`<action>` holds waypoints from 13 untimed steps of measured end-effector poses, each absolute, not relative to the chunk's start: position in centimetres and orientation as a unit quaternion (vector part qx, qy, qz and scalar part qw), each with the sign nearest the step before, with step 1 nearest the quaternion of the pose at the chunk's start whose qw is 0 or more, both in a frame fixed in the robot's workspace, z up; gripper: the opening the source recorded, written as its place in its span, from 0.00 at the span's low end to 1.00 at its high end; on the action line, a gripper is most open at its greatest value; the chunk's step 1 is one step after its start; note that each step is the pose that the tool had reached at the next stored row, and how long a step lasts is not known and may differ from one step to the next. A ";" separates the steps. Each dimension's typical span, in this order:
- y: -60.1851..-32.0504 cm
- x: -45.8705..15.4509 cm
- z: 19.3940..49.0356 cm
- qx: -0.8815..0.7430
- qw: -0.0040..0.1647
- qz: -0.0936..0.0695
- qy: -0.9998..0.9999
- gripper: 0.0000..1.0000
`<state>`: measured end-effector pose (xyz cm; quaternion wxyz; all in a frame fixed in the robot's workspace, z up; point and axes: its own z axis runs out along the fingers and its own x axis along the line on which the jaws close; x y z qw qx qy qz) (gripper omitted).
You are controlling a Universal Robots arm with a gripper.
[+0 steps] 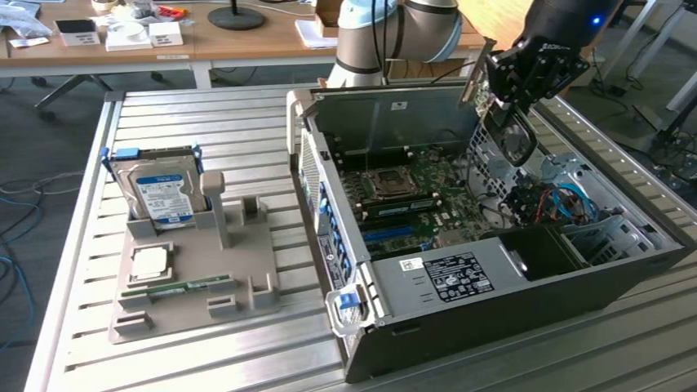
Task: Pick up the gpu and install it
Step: 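Pick up the gpu and move the gpu toward the slot, then insert the gpu into the slot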
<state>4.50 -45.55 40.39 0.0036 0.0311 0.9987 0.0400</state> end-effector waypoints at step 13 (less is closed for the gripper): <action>-45.5 4.6 40.4 0.031 0.004 0.040 0.999 0.27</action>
